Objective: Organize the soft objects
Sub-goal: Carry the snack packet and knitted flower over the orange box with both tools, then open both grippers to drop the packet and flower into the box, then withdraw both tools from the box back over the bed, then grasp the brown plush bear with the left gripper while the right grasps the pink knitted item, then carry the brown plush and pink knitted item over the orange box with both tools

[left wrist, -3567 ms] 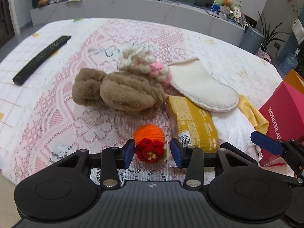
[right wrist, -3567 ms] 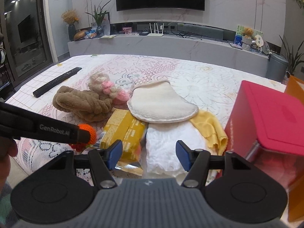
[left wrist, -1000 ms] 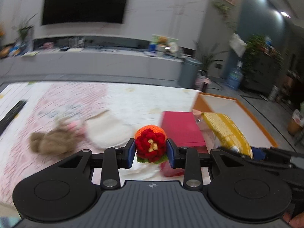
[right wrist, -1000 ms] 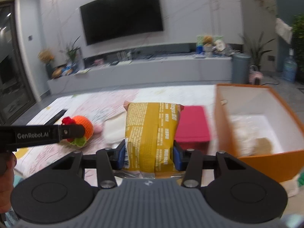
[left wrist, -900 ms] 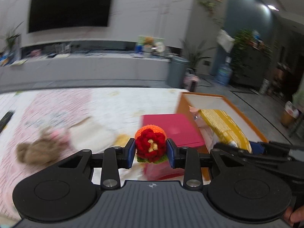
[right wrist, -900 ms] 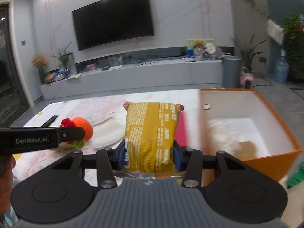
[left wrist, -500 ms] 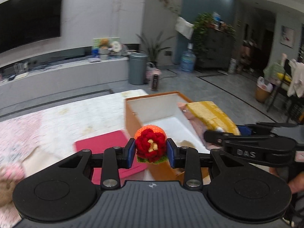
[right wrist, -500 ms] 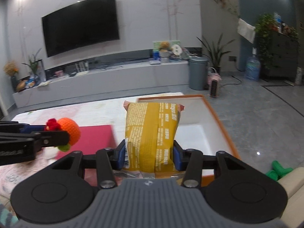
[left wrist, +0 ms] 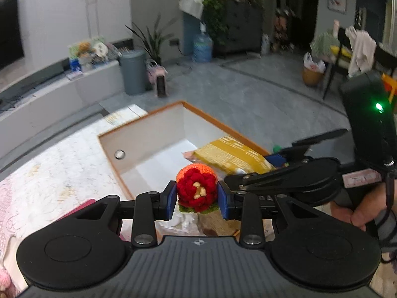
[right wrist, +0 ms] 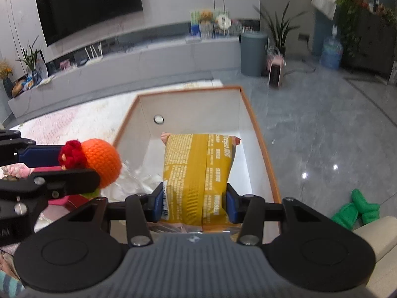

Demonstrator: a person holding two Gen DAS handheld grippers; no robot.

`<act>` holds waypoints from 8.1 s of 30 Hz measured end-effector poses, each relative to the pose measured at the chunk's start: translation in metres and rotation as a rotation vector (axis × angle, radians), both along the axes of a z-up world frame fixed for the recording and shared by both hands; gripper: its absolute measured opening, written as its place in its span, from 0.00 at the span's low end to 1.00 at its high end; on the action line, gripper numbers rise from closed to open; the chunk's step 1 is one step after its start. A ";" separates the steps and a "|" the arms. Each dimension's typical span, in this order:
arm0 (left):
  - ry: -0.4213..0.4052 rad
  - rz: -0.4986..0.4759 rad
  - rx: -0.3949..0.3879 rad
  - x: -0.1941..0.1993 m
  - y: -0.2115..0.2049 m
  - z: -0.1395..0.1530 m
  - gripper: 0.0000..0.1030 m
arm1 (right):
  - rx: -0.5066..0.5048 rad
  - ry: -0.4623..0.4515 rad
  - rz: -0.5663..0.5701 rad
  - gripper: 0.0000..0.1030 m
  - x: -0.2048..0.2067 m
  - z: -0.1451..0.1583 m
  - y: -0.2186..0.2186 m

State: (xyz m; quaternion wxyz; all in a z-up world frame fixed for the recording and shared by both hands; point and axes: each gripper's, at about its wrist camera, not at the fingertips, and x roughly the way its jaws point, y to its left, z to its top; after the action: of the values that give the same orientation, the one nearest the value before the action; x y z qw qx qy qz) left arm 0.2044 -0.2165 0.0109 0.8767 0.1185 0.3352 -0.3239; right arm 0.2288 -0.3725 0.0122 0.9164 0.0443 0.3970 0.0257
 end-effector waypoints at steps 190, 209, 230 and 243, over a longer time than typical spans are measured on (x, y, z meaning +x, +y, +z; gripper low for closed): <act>-0.063 0.924 0.091 0.015 0.414 -0.090 0.40 | -0.120 -0.046 0.874 0.82 0.088 -0.114 0.513; -0.086 0.924 0.055 0.002 0.412 -0.083 0.31 | -0.142 -0.093 0.925 0.19 0.076 -0.108 0.516; -0.209 0.757 -0.073 -0.063 0.329 -0.011 0.30 | -0.063 -0.196 0.601 0.19 -0.030 -0.025 0.367; -0.290 0.564 -0.078 -0.087 0.238 0.017 0.30 | -0.002 -0.267 0.367 0.19 -0.083 0.016 0.244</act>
State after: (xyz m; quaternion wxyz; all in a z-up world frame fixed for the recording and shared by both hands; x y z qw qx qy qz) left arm 0.1174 0.0212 0.0278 0.9745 0.0322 0.2137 -0.0606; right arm 0.1454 -0.1284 0.0278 0.9409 -0.0333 0.2734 0.1970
